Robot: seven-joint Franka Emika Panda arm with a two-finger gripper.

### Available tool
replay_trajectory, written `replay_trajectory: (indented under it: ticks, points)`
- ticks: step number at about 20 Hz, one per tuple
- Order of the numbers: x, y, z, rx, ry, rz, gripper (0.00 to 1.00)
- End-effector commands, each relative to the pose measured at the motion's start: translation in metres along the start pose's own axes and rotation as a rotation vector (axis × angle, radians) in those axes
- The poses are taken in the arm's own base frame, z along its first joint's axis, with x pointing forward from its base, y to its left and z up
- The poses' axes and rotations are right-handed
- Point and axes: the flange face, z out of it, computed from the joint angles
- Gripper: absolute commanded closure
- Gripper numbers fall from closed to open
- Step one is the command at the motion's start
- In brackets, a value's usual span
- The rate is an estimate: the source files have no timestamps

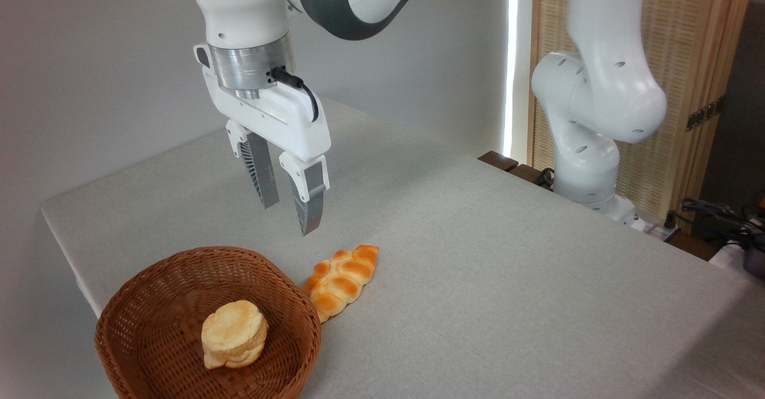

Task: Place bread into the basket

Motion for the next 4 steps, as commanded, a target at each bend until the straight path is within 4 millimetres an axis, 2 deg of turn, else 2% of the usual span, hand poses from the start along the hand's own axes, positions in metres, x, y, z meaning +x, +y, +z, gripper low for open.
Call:
replay_trajectory:
  ticks: [1, 4]
  points:
    - [-0.0025, -0.0076, -0.0148, 0.030, 0.009, 0.002, 0.00]
    - [-0.0019, -0.0119, -0.0181, 0.044, 0.033, 0.023, 0.00]
